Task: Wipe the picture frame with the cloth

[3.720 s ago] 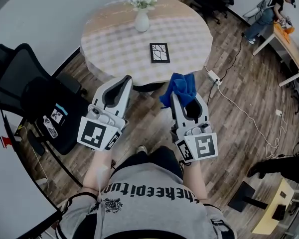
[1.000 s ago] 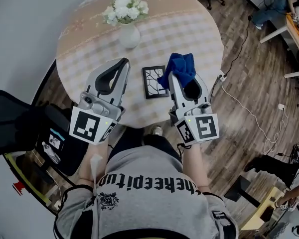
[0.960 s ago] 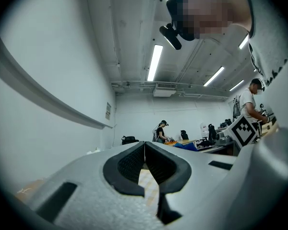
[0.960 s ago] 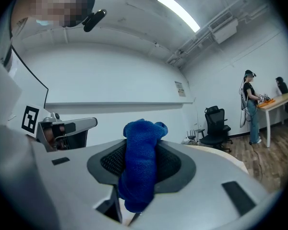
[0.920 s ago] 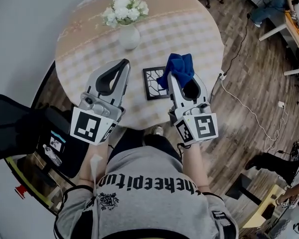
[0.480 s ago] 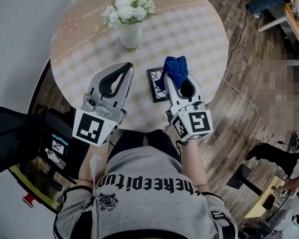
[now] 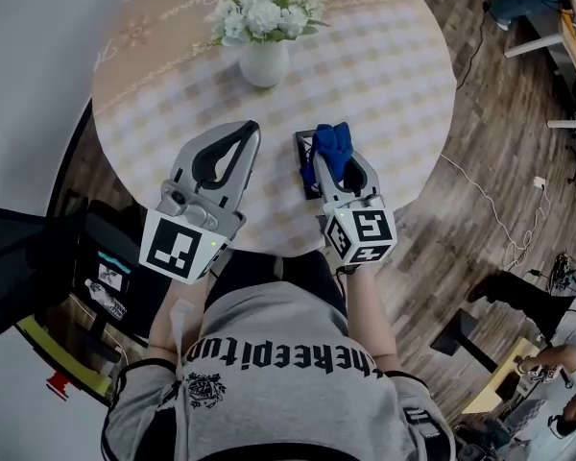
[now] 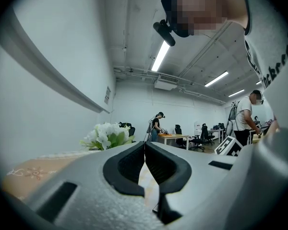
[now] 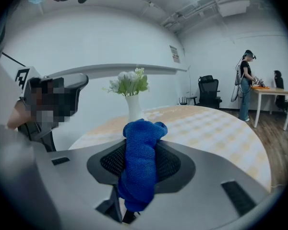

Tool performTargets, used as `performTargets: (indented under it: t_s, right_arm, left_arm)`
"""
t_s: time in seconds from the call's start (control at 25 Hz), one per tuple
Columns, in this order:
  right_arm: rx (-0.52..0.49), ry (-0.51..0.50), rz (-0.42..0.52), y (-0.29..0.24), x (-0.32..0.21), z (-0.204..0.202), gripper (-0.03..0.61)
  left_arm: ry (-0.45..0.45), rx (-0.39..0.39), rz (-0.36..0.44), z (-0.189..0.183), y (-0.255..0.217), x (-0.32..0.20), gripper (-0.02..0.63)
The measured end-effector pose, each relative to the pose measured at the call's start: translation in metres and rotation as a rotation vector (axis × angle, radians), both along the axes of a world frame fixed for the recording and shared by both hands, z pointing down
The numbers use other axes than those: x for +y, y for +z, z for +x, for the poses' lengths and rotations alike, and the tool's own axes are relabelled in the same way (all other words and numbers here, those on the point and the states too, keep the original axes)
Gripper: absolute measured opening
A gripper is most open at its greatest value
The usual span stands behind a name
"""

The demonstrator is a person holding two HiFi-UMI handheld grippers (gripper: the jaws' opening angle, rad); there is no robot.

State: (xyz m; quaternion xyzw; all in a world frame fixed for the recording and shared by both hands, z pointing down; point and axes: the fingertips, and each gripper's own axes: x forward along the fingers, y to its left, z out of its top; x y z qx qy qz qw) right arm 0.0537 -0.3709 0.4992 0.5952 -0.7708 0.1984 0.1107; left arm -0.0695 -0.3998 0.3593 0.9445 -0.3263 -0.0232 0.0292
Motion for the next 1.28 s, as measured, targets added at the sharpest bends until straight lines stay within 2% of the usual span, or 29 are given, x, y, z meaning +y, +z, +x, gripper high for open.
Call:
performTargets:
  t_s: [0.08,0.28,0.68,0.88,1.04,1.28]
  right_arm:
    - [0.005,-0.007,-0.047,0.016,-0.003,-0.003,0.152]
    - [0.035,-0.016,-0.159,0.053,-0.014,-0.010,0.150]
    - [0.194,-0.064,-0.348,0.106,-0.033,-0.023,0.146]
    - [0.239,-0.089,-0.374,0.112,-0.034,-0.020,0.141]
    - [0.280,-0.072,-0.383,0.112,-0.031,-0.006,0.140]
    - [0.318,-0.043,-0.398,0.113,-0.028,0.024,0.138]
  left_arm:
    - [-0.001,-0.001,-0.032,-0.002,0.006,-0.001,0.017]
    - [-0.015,0.001,-0.047,-0.012,0.013,-0.009,0.017]
    - [-0.056,-0.002,-0.065,-0.029,0.024,-0.022,0.016]
    - [-0.072,-0.003,-0.043,-0.031,0.024,-0.025,0.017]
    - [-0.070,0.002,-0.080,-0.026,0.024,-0.022,0.017]
    - [-0.067,0.000,-0.018,-0.020,0.017,-0.021,0.016]
